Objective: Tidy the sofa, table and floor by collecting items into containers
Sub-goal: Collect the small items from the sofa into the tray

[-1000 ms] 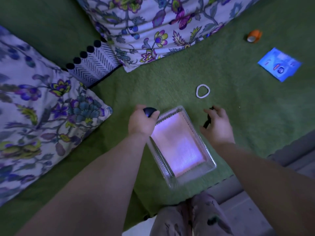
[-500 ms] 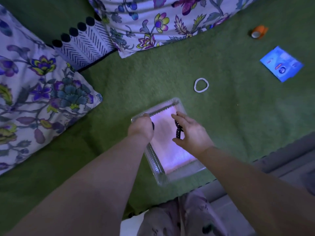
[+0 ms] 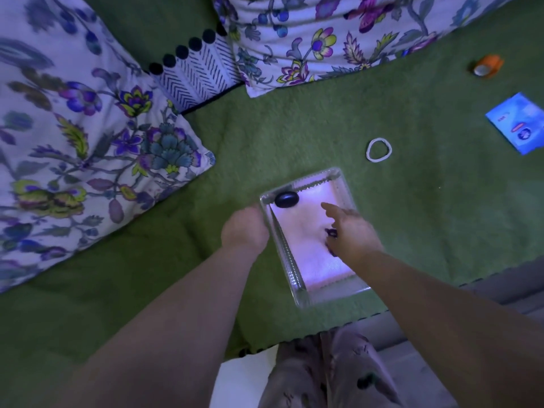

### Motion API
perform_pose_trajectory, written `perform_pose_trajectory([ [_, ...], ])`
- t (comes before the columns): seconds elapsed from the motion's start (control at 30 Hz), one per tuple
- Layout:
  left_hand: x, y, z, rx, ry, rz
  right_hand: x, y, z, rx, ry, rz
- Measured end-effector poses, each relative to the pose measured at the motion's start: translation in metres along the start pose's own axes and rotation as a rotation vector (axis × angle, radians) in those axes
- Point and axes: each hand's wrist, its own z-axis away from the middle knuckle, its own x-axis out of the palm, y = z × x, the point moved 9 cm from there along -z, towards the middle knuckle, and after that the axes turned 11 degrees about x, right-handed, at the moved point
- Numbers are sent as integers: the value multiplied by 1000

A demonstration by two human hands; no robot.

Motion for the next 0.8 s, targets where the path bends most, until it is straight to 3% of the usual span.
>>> perform_pose_trajectory([
  [0.3, 27, -15, 12, -85, -40, 203, 5, 16, -1, 153, 35, -122],
  [0.6, 16, 19, 25, 69, -88, 232, -22, 56, 23, 350, 86, -154],
  [0.8, 13, 42, 24, 96, -90, 221, -36, 69, 24, 335, 121, -103],
])
